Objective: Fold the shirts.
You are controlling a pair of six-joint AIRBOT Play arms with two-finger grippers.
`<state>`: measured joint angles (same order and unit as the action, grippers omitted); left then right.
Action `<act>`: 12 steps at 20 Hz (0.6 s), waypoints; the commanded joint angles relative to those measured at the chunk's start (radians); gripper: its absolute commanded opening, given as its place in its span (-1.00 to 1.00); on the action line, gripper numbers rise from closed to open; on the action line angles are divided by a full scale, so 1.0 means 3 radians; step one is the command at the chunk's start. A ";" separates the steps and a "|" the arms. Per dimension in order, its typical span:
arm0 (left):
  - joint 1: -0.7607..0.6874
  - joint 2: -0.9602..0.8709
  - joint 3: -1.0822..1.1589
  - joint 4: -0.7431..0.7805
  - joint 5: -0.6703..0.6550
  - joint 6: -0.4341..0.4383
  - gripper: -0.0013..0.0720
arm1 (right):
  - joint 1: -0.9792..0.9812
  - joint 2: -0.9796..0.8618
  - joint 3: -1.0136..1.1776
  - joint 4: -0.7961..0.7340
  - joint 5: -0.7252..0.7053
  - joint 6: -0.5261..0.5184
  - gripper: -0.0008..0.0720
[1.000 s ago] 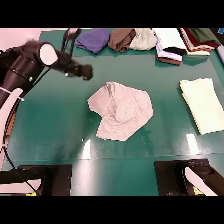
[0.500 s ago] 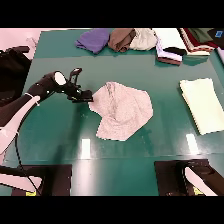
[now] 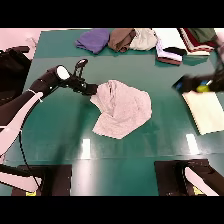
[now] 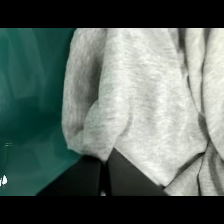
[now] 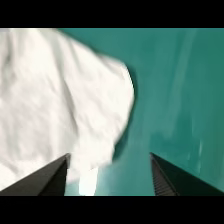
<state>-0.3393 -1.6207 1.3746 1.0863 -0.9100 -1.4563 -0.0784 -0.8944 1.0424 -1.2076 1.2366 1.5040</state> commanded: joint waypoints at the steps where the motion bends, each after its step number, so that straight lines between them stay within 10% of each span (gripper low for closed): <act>1: -0.0003 -0.0004 0.0113 0.0048 -0.0083 0.0074 -0.91 | -0.0038 -0.0303 -0.0843 0.0076 0.0060 0.0022 0.62; 11: -0.0003 -0.0003 0.0113 0.0046 -0.0102 0.0070 -0.91 | 0.0796 -0.1484 -0.0835 0.0731 -0.1017 -0.0144 0.15; 12: -0.0003 -0.0003 0.0114 0.0047 -0.0126 0.0070 -0.91 | 0.0823 -0.1549 -0.0752 0.0674 -0.1003 -0.0148 -0.36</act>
<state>-0.3393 -1.6215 1.4078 1.0996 -0.9360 -1.4353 0.1238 -1.2816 0.7643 -0.9928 0.9813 1.4631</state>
